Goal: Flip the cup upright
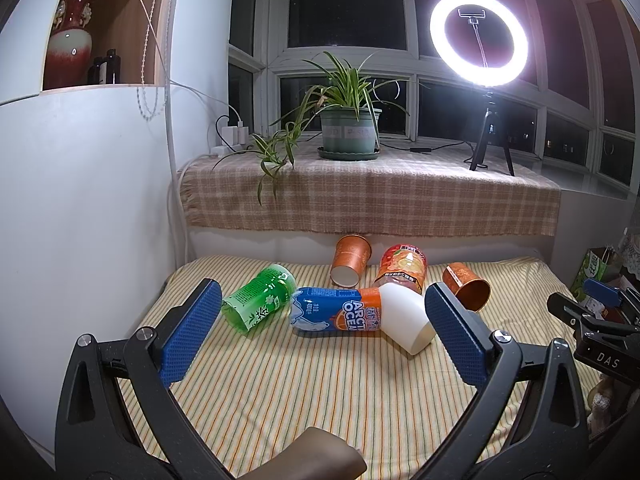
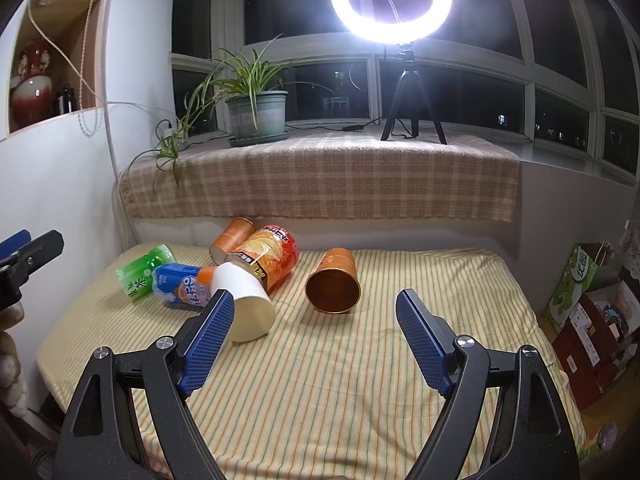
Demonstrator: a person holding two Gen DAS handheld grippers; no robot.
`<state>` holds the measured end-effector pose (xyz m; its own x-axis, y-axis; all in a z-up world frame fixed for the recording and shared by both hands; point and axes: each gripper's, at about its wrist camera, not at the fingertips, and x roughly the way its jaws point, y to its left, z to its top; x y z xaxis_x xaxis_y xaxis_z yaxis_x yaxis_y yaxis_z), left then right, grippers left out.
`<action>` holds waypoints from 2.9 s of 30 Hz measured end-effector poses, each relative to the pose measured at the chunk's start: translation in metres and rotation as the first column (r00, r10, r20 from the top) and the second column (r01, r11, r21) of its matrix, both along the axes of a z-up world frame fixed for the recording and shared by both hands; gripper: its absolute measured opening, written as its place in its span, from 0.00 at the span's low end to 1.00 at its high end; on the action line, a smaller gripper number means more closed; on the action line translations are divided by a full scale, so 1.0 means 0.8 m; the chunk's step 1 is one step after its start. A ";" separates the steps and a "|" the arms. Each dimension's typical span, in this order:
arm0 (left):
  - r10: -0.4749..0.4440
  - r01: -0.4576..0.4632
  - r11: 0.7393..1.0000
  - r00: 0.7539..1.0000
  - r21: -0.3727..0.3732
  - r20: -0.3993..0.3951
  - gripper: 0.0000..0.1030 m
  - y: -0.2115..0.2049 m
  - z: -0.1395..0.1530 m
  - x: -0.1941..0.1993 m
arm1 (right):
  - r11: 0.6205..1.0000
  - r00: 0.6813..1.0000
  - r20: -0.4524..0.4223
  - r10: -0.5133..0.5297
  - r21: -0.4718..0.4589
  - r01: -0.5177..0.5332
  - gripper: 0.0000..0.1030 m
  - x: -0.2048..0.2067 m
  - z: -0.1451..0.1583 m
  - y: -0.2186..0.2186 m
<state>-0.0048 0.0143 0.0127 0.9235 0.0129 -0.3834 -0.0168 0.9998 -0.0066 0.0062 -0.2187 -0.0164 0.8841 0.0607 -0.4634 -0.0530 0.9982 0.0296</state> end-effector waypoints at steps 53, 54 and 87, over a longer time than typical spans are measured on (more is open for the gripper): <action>0.103 -0.103 0.995 0.986 0.004 -0.130 1.00 0.093 -0.054 0.030 | 0.958 0.946 -0.207 0.249 0.193 -0.211 0.81 0.195 -0.016 0.079; 0.107 -0.108 0.994 0.985 0.005 -0.133 1.00 0.098 -0.057 0.029 | 0.955 0.941 -0.219 0.259 0.204 -0.216 0.81 0.205 -0.017 0.084; 0.173 -0.196 0.976 0.963 -0.096 -0.207 1.00 0.207 -0.100 0.035 | 0.998 0.802 -0.594 0.059 0.059 -0.029 0.70 0.434 -0.113 0.212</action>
<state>0.0235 0.1803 -0.0676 0.8156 0.1213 -0.5657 -0.2131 0.9720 -0.0989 0.3532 -0.0494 -0.1072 0.4311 0.1263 -0.8934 -0.0540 0.9920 0.1142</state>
